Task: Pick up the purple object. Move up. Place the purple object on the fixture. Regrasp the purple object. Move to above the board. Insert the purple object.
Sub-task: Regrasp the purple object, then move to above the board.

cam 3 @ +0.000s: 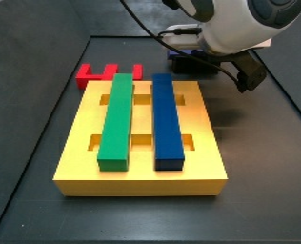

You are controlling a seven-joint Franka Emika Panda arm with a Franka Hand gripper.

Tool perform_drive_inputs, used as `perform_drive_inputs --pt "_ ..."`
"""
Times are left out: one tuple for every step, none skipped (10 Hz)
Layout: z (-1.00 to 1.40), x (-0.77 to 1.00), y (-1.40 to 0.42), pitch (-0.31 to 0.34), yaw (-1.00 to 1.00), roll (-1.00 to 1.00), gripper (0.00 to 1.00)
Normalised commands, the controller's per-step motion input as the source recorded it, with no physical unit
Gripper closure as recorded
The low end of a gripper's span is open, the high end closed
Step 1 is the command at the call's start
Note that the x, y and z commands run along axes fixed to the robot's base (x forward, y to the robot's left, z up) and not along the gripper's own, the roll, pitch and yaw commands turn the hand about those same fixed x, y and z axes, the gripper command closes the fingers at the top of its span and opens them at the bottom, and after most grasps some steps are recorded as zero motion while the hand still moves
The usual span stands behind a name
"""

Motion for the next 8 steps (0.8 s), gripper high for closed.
perform_drive_inputs --pt "0.0 0.0 0.0 0.0 0.0 0.0 1.0" --pt "0.0 0.0 0.0 0.0 0.0 0.0 1.0" --pt "0.0 0.0 0.0 0.0 0.0 0.0 1.0" --pt "0.0 0.0 0.0 0.0 0.0 0.0 1.0" --pt "0.0 0.0 0.0 0.0 0.0 0.0 1.0" --pt "0.0 0.0 0.0 0.0 0.0 0.0 1.0" --pt "0.0 0.0 0.0 0.0 0.0 0.0 1.0" --pt "1.4 0.0 0.0 0.0 0.0 0.0 1.0"
